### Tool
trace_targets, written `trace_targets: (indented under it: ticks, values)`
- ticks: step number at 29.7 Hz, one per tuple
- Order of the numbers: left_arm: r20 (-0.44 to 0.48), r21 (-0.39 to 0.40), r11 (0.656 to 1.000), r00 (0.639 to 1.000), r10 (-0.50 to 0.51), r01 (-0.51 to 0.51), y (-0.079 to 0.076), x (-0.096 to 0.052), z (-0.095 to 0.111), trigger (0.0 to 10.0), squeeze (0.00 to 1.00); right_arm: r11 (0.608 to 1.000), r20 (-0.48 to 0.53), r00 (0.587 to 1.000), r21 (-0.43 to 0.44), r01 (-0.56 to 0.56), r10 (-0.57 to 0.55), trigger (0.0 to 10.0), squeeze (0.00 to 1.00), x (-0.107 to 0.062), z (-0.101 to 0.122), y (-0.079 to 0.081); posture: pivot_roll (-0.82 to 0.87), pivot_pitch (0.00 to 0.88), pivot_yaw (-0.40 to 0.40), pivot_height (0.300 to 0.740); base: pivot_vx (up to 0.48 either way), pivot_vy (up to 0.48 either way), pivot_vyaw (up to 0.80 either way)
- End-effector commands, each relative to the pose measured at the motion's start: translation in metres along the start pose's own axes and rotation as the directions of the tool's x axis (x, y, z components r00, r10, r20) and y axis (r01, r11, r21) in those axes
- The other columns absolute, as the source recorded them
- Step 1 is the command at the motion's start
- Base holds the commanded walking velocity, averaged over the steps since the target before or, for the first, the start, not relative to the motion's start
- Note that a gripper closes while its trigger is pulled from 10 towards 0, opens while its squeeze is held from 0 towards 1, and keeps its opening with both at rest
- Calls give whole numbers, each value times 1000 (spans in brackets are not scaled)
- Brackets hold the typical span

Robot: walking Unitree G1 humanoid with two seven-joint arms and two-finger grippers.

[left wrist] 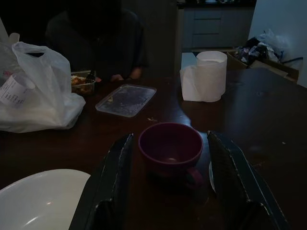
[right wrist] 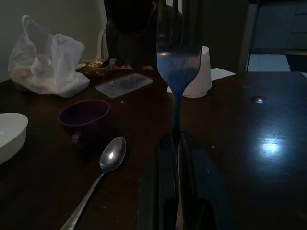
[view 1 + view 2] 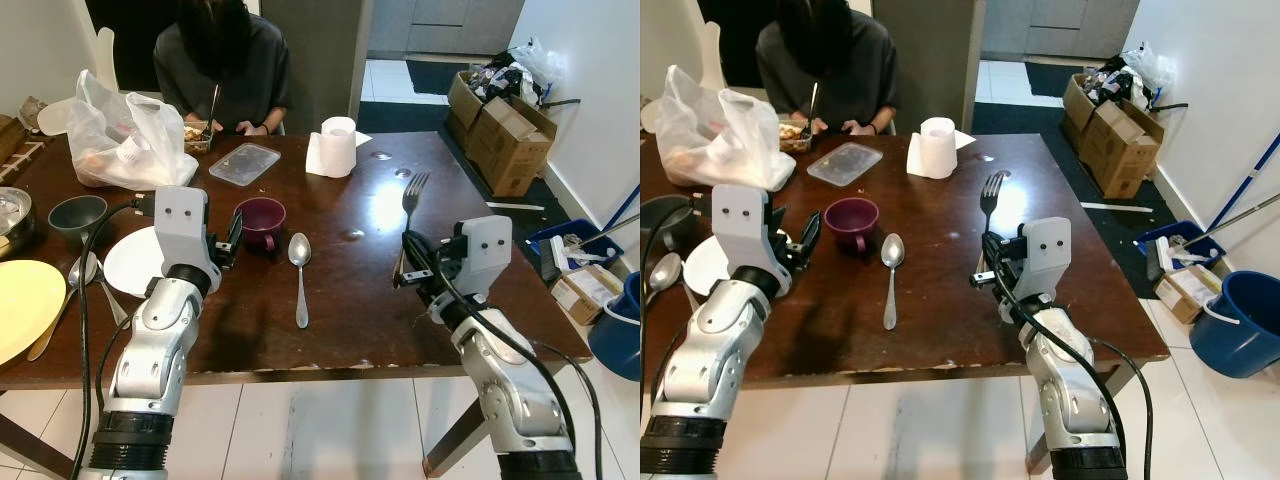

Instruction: Setting the table

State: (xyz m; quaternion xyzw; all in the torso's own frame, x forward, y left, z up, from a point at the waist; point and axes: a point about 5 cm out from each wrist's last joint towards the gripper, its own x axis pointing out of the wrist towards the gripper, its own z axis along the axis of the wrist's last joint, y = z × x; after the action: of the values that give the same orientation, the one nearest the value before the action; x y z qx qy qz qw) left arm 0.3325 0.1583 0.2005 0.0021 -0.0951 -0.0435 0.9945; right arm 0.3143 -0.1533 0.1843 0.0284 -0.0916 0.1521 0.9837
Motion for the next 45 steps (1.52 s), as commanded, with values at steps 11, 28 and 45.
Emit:
trace_targets:
  ticks: [11,28,45]
  values:
    - [-5,-11,1000,1000,-10,10,-1,-1,0,10000,0,999,-9,1000,40,11,-10,10000,0,-1,-4,-1,-70,0,49,740,0,0,0]
    - [-8,-9,1000,1000,-13,13,-2,-1,0,10000,0,999,-11,1000,40,15,-14,10000,0,-1,-4,-2,-70,0,49,740,0,0,0]
    - [-8,-9,1000,1000,-12,12,-3,-1,-1,10000,0,996,2,999,79,34,-35,10000,0,0,-2,-4,-71,0,48,740,0,0,0]
